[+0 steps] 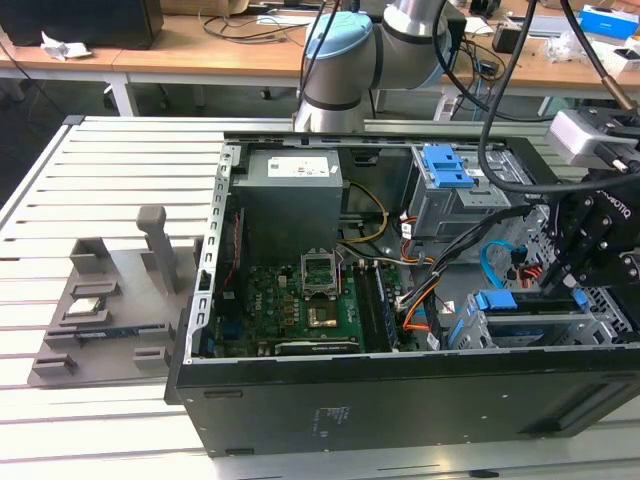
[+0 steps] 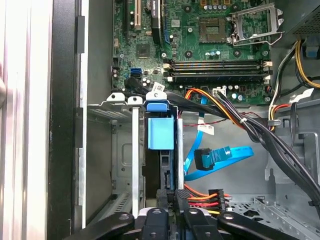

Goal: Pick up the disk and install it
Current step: 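Insert the first disk wire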

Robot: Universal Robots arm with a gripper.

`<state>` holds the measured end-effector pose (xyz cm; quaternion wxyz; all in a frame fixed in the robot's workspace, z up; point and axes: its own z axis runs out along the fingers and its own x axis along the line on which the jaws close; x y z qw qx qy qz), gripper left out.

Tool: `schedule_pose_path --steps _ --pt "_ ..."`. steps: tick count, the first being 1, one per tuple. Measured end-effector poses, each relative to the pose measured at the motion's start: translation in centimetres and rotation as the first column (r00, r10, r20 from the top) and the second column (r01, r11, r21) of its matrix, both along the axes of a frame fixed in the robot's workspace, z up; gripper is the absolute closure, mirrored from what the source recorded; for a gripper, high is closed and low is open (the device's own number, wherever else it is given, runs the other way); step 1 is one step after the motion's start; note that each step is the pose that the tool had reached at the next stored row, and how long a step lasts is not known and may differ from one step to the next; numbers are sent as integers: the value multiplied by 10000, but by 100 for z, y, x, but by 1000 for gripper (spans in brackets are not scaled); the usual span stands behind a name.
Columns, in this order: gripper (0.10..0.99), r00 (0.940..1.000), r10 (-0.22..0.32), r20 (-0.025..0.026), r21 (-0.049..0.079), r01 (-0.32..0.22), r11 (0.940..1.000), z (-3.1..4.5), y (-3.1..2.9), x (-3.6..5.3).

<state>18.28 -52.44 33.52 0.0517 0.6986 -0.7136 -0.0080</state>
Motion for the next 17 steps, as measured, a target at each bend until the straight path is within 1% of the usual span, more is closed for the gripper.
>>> schedule_pose_path --steps 1,2,3,4,5,6,7,8,9,10,12,17 --pt "847 10000 0 0 -4 0 10000 1 0 0" --pt "780 10000 0 1 -8 0 10000 14 1 0" --pt "780 10000 -1 1 -8 1 10000 71 8 -1" --pt "780 10000 -1 1 -8 1 10000 110 20 -1" --pt "780 10000 1 1 -8 -1 10000 166 45 0" --pt "796 10000 0 1 -10 0 10000 226 62 0" --pt "859 10000 0 1 -12 0 10000 265 69 0" --pt "859 10000 0 1 -10 0 10000 302 73 0" --pt "925 10000 1 1 -12 -1 10000 358 76 0" --pt "980 10000 1 0 -11 -1 10000 391 76 0" --pt "980 10000 0 1 -11 0 10000 425 76 0" --pt "980 10000 0 1 -11 0 10000 433 76 0"
